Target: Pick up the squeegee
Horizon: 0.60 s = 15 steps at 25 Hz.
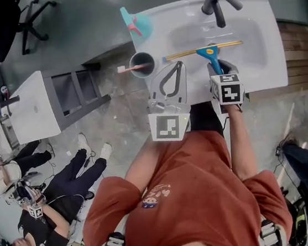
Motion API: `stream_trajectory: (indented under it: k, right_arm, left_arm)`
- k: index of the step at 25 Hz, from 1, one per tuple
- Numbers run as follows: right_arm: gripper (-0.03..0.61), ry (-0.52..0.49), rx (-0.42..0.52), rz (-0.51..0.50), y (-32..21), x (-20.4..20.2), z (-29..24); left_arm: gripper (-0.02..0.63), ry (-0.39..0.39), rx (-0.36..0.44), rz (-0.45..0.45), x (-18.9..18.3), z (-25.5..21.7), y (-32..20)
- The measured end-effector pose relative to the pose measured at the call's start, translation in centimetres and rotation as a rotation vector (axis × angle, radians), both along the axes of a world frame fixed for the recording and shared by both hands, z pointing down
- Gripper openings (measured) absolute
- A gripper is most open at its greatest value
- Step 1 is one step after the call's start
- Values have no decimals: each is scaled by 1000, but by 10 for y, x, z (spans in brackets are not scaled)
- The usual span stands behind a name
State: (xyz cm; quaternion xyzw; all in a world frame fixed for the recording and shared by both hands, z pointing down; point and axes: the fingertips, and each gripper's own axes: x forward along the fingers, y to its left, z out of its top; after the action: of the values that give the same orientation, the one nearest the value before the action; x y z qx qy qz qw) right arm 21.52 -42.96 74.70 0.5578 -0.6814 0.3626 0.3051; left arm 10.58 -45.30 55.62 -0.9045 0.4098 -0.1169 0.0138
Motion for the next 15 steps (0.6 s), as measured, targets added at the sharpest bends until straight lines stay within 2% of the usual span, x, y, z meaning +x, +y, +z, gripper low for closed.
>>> stream_trajectory:
  k: [10, 15]
  right_arm:
    - [144, 74, 105, 50, 36, 6, -44]
    - [144, 93, 158, 98, 76, 2, -70]
  left_arm:
    - [17, 74, 20, 11, -11, -31, 36]
    - [17, 109, 30, 34, -23, -48, 73]
